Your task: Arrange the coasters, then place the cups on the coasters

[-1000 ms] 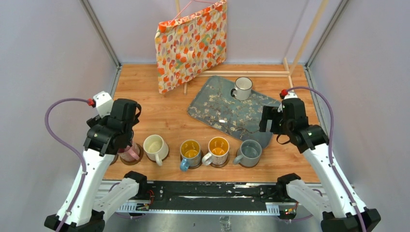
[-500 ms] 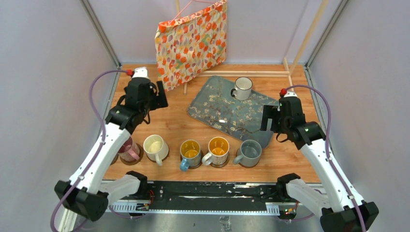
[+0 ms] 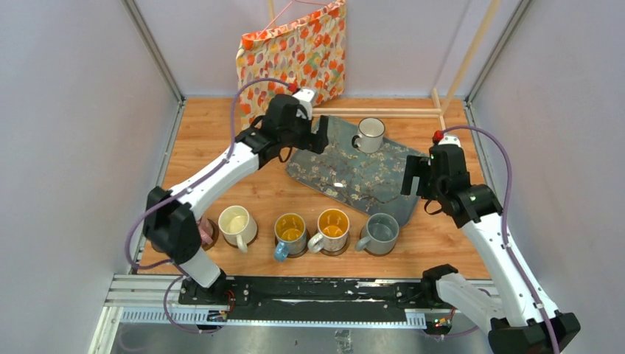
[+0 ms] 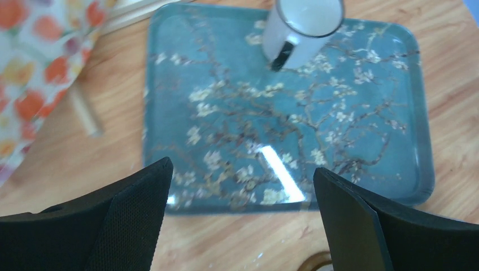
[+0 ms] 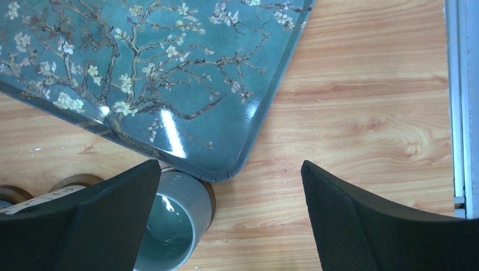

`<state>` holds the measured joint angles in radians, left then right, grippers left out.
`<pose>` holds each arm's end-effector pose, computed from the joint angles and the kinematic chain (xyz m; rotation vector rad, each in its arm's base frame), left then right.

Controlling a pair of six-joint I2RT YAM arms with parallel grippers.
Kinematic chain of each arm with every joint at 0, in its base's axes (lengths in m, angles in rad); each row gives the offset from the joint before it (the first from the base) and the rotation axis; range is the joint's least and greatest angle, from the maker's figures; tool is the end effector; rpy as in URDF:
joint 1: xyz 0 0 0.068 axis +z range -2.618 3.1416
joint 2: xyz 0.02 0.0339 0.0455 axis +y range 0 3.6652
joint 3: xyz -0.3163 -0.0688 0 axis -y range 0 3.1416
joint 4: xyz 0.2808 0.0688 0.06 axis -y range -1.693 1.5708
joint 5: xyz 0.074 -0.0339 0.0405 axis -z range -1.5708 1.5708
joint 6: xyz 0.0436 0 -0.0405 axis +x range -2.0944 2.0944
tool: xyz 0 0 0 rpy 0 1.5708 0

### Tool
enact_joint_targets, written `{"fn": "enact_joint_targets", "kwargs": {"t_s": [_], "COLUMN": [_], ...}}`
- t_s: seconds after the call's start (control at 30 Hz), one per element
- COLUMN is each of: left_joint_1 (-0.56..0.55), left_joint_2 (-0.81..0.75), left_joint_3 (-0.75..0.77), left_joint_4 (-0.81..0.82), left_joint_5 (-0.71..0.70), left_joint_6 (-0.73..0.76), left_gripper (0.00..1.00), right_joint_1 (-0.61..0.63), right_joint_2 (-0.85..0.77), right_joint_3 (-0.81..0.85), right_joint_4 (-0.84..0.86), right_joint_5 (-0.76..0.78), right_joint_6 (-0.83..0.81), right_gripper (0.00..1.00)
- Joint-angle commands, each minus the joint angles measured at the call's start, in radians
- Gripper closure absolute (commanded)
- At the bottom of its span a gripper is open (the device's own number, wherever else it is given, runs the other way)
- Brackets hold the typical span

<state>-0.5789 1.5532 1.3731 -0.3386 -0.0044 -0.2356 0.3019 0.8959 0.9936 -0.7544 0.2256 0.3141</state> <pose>0.3379 -0.2206 0.3802 0.3606 2.0962 -0.4849 0.1826 0.0467 0.3764 0.1364 2.2054 0.0907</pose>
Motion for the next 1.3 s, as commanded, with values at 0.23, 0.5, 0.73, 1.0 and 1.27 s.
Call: {"fn": "enact_joint_targets", "kwargs": {"t_s": [0.23, 0.5, 0.73, 1.0, 1.27], "left_joint_1": [-0.103, -0.134, -0.134, -0.134, -0.134], "left_joint_2": [0.359, 0.551, 0.656, 0.753, 0.834], "left_joint_3": [0.290, 0.474, 0.569, 0.687, 0.785], "left_joint_4": [0.071, 0.012, -0.012, -0.057, -0.097], "left_joint_5": [0.174, 0.181, 0.167, 0.162, 0.140], "left_joint_6": [0.188, 0.275, 0.318, 0.370, 0.406], "left_gripper": [0.00, 0.03, 0.07, 0.14, 0.27], "right_joint_1": [0.016, 0.016, 0.016, 0.016, 0.015], "right_joint_2": [-0.085, -0.113, -0.122, -0.115, -0.113], "right_joint_3": [0.044, 0.055, 0.064, 0.066, 0.062], "right_joint_4": [-0.071, -0.102, -0.115, -0.118, -0.119], "right_joint_5": [0.081, 0.082, 0.085, 0.091, 0.102], "right_joint_6": [0.005, -0.003, -0.016, -0.029, -0.037], "right_gripper": [0.00, 0.00, 0.00, 0.00, 0.00]}}
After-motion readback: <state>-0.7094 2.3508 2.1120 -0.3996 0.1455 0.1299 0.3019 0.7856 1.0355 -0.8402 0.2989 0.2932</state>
